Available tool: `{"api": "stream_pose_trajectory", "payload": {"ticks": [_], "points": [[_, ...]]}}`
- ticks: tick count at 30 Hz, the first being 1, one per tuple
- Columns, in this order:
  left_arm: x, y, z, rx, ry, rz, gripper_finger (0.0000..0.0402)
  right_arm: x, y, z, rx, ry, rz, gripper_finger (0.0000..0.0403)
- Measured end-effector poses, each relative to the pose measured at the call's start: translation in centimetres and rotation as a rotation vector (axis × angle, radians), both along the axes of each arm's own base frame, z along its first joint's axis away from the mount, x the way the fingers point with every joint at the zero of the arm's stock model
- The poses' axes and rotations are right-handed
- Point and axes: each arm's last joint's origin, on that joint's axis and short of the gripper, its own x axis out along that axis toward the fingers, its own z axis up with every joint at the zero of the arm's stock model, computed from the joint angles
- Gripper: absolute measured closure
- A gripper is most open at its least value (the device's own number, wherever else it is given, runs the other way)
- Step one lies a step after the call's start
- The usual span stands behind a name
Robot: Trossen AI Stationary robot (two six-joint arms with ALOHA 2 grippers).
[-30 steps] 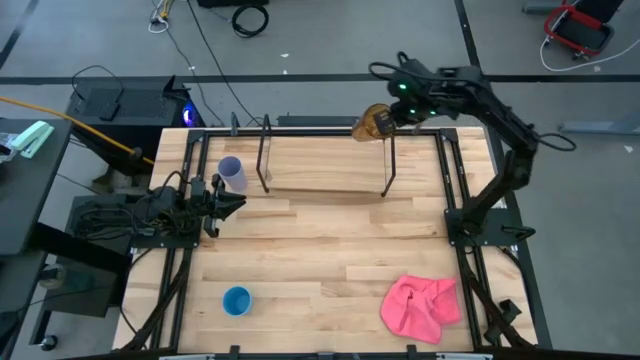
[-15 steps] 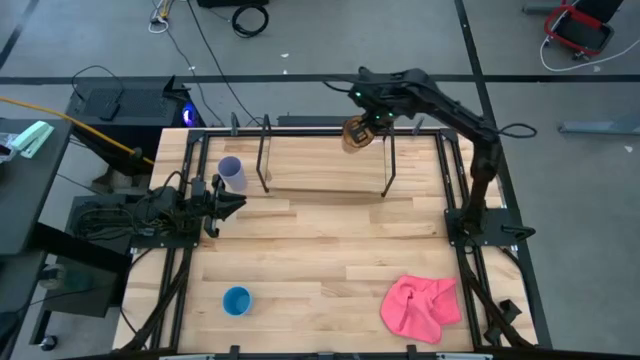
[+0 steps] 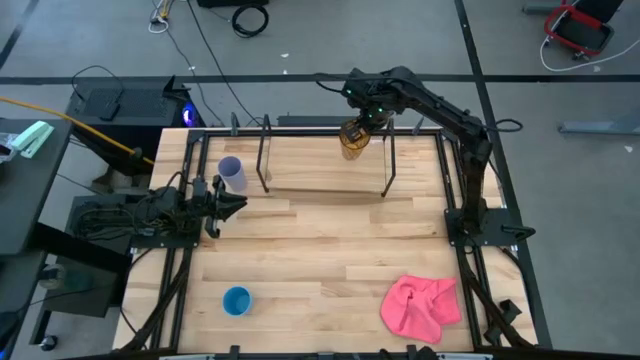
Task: Stack small to large cups/mugs on shelf
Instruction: Put the brown glass on the shelf
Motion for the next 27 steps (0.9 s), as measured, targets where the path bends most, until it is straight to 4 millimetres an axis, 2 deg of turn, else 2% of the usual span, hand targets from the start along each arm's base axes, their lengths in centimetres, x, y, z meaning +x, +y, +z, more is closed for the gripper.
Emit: {"api": "stream_pose_trajectory", "payload": {"ticks": [3,11,27], "points": [[0.0,0.0,0.0,0.0,0.003,0.0,0.0333,-0.1,-0.3,-0.4,0.012,0.012,0.0,0.0398],[0.0,0.0,0.0,-0.007,0.003,-0.001,0.0327,-1.4,-0.9,-3.0,0.09,0.11,0.0,0.0398],[0.0,0.0,0.0,-0.008,0.003,-0.001,0.0327,-1.4,-0.9,-3.4,0.088,0.106,0.001,0.0397]]}}
